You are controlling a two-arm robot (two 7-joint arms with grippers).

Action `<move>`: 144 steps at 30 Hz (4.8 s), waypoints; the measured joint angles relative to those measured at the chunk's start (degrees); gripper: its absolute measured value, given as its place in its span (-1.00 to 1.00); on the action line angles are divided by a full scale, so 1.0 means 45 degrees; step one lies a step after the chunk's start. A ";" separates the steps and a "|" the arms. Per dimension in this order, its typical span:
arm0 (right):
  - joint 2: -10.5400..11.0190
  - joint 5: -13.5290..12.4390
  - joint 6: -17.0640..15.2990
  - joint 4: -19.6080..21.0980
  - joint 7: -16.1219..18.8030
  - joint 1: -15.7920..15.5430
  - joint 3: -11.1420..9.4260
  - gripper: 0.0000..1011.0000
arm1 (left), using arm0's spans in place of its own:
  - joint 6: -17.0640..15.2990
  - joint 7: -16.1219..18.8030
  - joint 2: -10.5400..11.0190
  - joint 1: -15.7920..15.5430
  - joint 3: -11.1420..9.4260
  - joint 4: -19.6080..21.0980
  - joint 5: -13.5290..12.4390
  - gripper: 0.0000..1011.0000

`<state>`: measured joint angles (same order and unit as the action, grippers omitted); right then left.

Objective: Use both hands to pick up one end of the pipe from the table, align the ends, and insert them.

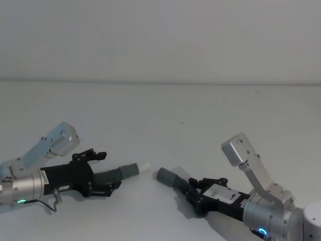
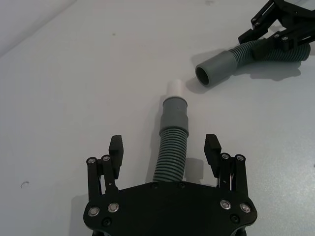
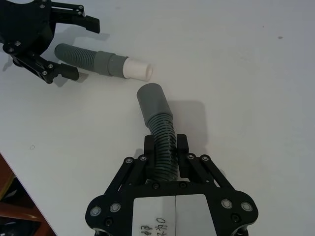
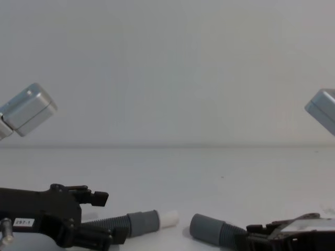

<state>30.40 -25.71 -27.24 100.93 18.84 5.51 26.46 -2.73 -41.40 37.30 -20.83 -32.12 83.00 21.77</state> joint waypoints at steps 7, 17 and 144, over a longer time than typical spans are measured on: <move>0.0001 0.0000 -0.0002 0.0000 0.0000 -0.0001 0.0000 -0.50 | -0.0381 -0.0140 0.0104 -0.0153 -0.0090 0.0051 -0.0002 0.98; 0.0001 0.0000 -0.0002 0.0000 0.0000 0.0000 0.0000 -0.50 | -0.0988 -0.0299 0.0256 -0.0435 -0.0264 0.0091 0.0022 0.98; 0.2617 0.4896 0.5185 0.1599 -0.0683 -0.0778 -0.0285 -0.50 | 0.6280 -0.0113 0.0122 -0.0361 0.0204 -0.0018 -0.1855 -0.39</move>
<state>42.18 -3.68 -3.91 108.12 15.76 2.01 25.18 25.53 -41.91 37.85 -22.46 -31.20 82.92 13.42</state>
